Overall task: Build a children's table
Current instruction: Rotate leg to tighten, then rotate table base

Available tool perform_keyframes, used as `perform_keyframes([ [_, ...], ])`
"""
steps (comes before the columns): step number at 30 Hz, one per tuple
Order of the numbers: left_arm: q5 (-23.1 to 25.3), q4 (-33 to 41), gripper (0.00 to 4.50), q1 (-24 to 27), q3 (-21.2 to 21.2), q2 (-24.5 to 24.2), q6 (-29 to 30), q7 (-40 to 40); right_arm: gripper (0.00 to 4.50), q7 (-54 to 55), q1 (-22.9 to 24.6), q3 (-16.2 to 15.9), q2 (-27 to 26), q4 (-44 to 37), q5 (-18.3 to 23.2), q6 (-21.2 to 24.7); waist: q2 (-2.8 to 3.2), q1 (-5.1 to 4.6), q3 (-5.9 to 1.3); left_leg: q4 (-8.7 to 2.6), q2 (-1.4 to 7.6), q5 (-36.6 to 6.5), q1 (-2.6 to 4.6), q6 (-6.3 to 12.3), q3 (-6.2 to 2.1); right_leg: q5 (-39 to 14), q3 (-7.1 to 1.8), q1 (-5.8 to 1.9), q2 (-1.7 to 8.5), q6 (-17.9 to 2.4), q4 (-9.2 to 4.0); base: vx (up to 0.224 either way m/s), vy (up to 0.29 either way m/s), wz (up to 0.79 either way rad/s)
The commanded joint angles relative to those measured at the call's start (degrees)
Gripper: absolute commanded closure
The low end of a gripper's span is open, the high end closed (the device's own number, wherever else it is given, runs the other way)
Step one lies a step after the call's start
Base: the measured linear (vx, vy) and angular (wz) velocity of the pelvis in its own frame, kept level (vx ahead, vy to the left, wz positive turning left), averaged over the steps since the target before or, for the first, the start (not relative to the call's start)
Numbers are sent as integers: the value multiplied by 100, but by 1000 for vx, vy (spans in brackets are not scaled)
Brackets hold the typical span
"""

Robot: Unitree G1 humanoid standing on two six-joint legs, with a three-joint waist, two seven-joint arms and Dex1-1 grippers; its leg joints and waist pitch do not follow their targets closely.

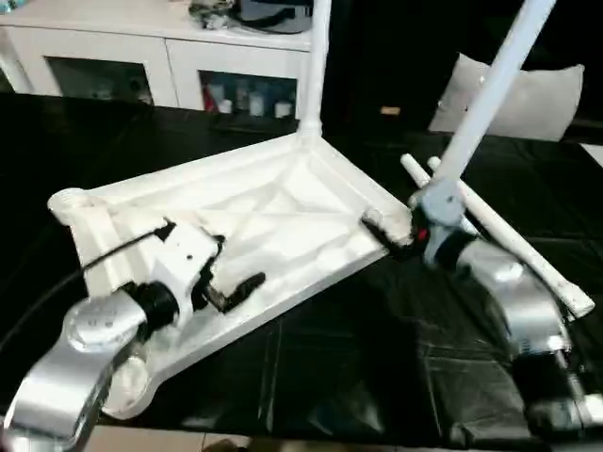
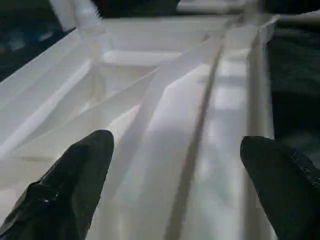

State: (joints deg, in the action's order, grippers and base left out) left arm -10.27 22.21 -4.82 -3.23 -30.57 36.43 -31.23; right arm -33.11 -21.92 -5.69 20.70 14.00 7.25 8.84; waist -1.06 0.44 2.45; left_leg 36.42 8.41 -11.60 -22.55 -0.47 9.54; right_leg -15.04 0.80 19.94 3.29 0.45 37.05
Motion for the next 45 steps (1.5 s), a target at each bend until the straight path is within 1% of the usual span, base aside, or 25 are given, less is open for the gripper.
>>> perform_keyframes([
  [1, -24, -346, 1, -326, 103, -27, 166, 4, 0, -260, 193, -23, 163, -458, 244, 323, 78, -11, -230, -570, 422, -1500, 197, -168, -179, -506, -199, -26, 389, -1258, -460, 0, 0, 0],
  [3, -105, -448, 1, -469, 136, -54, 236, -91, 0, -423, 376, -16, 227, -749, 311, 546, 73, 4, -236, -574, 423, -1559, 210, -207, -183, -517, -211, -24, 393, -1195, -473, 0, 0, 0],
  [4, -115, -467, 1, -507, 131, -106, 235, -153, 0, -449, 458, -9, 249, -865, 312, 645, 102, -3, -242, -599, 427, -1511, 183, -237, -206, -409, -200, -45, 397, -1174, -466, 0, 0, 0],
  [6, -184, -580, 1, -646, 218, -184, 358, -206, 0, -445, 614, -11, 302, -1095, 298, 874, 100, -8, -243, -591, 421, -1409, 176, -203, -203, -173, -202, -42, 407, -1229, -447, 0, 0, 0],
  [8, -44, -983, 1, -948, 403, -374, 378, -84, 0, -164, 724, -17, 277, -1272, 211, 1245, 95, -5, -246, -573, 388, -1280, 183, -166, -183, -111, -207, -31, 388, -1245, -449, 0, 0, 0],
  [11, 196, -1329, 1, -1099, 426, -547, 323, 43, 0, 47, 778, -41, 278, -1350, 129, 1639, 67, -16, -234, -573, 391, -1181, 166, -123, -185, -205, -213, -50, 409, -1259, -479, 0, 0, 0],
  [12, 215, -1354, 1, -1108, 420, -561, 315, 48, 0, 61, 780, -45, 281, -1352, 119, 1666, 76, -12, -242, -566, 393, -1193, 179, -125, -181, -237, -214, -45, 417, -1270, -469, 0, 0, 0],
  [14, 730, -2115, 1, -1365, 146, -859, 48, 134, 0, 294, 847, -100, 262, -1421, -24, 2085, 81, -3, -249, -571, 388, -1059, 179, -98, -178, -175, -216, -42, 400, -1244, -478, 0, 0, 0],
  [17, 893, -2497, 1, -1546, -10, -891, -160, 161, 0, 395, 849, -132, 163, -1443, -106, 2220, 106, 1, -263, -589, 414, -1046, 194, -170, -189, -21, -209, -35, 416, -1239, -450, 0, 0, 0],
  [18, 931, -2734, 1, -1682, -128, -888, -252, 122, 0, 474, 823, -194, 101, -1424, -168, 2299, 138, 18, -271, -591, 418, -1047, 214, -205, -190, 60, -205, -21, 417, -1269, -448, 0, 0, 0],
  [20, 954, -2865, 1, -1757, -204, -895, -284, 96, 0, 524, 807, -229, 69, -1421, -199, 2349, 132, 28, -273, -594, 418, -1050, 221, -228, -183, 168, -205, -17, 413, -1300, -435, 0, 0, 0],
  [21, 1162, -3100, 1, -1851, -430, -976, -395, 48, 0, 652, 771, -292, 5, -1369, -254, 2438, 136, 43, -268, -610, 426, -1100, 221, -272, -189, 199, -201, -22, 418, -1305, -440, 0, 0, 0],
  [22, 1294, -3246, 1, -1893, -561, -1018, -505, -16, 0, 718, 736, -336, -43, -1295, -301, 2451, 152, 44, -272, -606, 426, -1115, 218, -283, -190, 214, -207, -29, 427, -1309, -430, 0, 0, 0],
  [24, 1356, -3409, 1, -1950, -671, -1028, -626, -165, 0, 801, 648, -341, -160, -1133, -316, 2380, 139, 38, -266, -618, 420, -1144, 212, -329, -187, 169, -212, -25, 437, -1284, -438, 0, 0, 0],
  [26, 1355, -3558, 1, -2005, -724, -1015, -697, -333, 0, 887, 545, -368, -271, -955, -354, 2326, 190, 30, -261, -625, 416, -1313, 217, -410, -191, 2, -219, -14, 452, -1311, -446, 0, 0, 0],
  [28, 1409, -3665, 1, -2056, -895, -1072, -707, -616, 0, 938, 435, -470, -329, -737, -493, 2212, 175, 23, -263, -625, 420, -1198, 207, -415, -182, 158, -222, -25, 449, -1358, -435, 0, 0, 0],
  [29, 1421, -3643, 1, -2077, -1131, -1200, -715, -984, 0, 975, 268, -522, -424, -488, -556, 2113, 191, 38, -280, -609, 425, -1064, 210, -387, -178, 333, -224, -44, 462, -1381, -423, 0, 0, 0],
  [30, 1413, -3628, 1, -2079, -1169, -1222, -710, -1056, 0, 985, 230, -526, -448, -435, -560, 2093, 187, 36, -285, -601, 422, -998, 212, -362, -178, 397, -224, -30, 471, -1409, -417, 0, 0, 0],
  [31, 1385, -3608, 1, -2095, -1241, -1261, -719, -1212, 0, 1011, 145, -516, -511, -328, -545, 2066, 180, 26, -279, -606, 414, -889, 178, -321, -172, 541, -219, -60, 450, -1430, -398, 0, 0, 0],
  [33, 1251, -3377, 1, -2098, -1365, -1358, -745, -1697, 0, 1083, -125, -488, -644, 41, -549, 1934, 155, 33, -284, -592, 424, -763, 175, -257, -168, 704, -224, -70, 478, -1484, -388, 0, 0, 0],
  [34, 1178, -3230, 1, -2079, -1429, -1414, -843, -2008, 0, 1115, -266, -476, -702, 253, -568, 1860, 162, 10, -287, -584, 411, -658, 141, -227, -169, 762, -221, -82, 479, -1524, -372, 0, 0, 0],
  [36, 1072, -3058, 1, -2051, -1507, -1490, -809, -2331, 0, 1133, -433, -480, -737, 545, -621, 1717, 157, -2, -275, -579, 429, -692, 174, -216, -147, 714, -220, -44, 468, -1574, -385, 0, 0, 0],
  [38, 1056, -2998, 1, -2048, -1552, -1523, -843, -2458, 0, 1140, -512, -475, -751, 679, -637, 1651, 187, 10, -274, -583, 436, -701, 178, -224, -142, 691, -212, -44, 461, -1603, -369, 0, 0, 0],
  [40, 665, -2565, 1, -1996, -1537, -1557, -796, -2961, 0, 1140, -793, -373, -864, 1202, -587, 1454, 191, -1, -283, -578, 428, -610, 163, -227, -141, 854, -211, -64, 457, -1614, -350, 0, 0, 0],
  [45, 239, -1924, 1, -1931, -1595, -1540, -589, -3577, 0, 1216, -1244, -259, -1140, 1966, -544, 1075, 184, -7, -293, -550, 426, -376, 156, -142, -116, 1201, -206, -74, 466, -1732, -322, 0, 0, 0],
])
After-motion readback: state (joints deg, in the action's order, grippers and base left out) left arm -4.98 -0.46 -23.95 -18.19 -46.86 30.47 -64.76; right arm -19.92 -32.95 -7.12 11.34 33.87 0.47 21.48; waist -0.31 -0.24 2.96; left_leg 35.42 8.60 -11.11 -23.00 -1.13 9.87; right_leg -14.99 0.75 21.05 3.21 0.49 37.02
